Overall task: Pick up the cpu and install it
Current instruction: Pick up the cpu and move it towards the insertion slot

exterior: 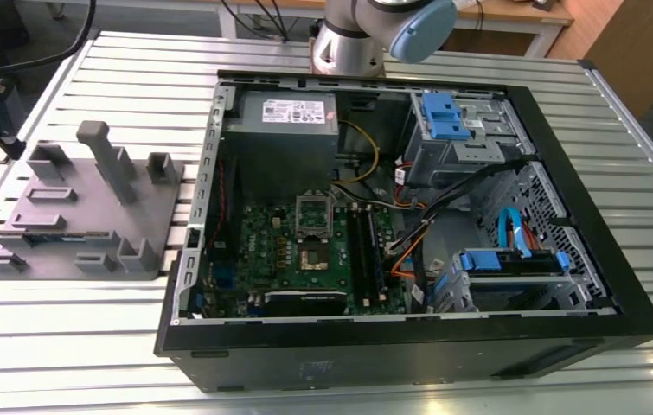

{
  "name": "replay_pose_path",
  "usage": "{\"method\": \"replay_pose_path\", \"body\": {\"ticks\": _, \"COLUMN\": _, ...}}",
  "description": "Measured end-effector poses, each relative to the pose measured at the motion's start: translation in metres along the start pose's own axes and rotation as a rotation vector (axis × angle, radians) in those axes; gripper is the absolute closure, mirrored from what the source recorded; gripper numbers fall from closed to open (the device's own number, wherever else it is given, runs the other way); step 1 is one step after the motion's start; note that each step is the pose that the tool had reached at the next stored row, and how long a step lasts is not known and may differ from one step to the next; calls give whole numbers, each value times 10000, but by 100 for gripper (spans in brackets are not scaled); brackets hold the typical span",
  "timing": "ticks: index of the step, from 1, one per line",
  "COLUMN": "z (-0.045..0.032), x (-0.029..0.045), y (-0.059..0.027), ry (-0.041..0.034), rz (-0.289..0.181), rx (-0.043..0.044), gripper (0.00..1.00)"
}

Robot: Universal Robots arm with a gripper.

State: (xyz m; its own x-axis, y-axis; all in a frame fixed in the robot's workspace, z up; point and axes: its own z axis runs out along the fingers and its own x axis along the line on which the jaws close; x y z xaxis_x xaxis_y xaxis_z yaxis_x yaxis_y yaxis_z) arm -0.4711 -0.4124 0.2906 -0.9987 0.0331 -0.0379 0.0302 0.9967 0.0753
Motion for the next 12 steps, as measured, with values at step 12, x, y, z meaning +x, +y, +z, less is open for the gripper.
{"method": "replay_pose_path", "body": {"ticks": 12, "z": -53, "x": -2, "y": 4, "ry": -1, "rz": 0, "rx": -1, "gripper": 53}}
